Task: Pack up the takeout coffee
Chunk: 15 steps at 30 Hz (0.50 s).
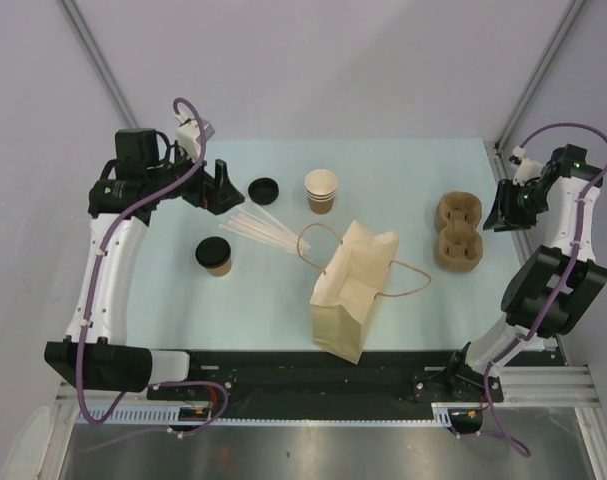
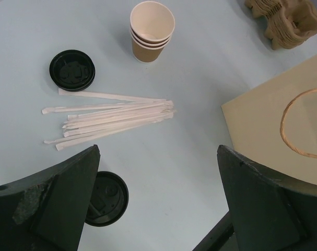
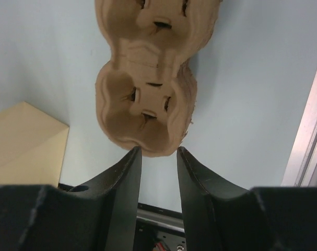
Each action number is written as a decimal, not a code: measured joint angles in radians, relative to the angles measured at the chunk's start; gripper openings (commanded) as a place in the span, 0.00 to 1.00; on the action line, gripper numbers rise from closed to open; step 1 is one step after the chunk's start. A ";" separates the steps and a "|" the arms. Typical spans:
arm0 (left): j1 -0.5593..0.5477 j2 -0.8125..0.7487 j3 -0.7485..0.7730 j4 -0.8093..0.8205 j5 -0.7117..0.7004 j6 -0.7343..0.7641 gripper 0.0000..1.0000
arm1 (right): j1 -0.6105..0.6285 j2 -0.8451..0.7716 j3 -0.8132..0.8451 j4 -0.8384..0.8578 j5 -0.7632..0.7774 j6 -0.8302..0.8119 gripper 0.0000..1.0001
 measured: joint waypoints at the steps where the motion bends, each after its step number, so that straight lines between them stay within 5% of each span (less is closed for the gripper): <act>1: 0.000 0.000 -0.005 0.005 0.000 0.000 1.00 | 0.000 0.013 -0.001 0.010 0.009 0.000 0.36; 15: 0.000 0.002 -0.031 0.014 0.000 0.000 1.00 | 0.103 0.154 -0.012 0.163 0.117 0.009 0.36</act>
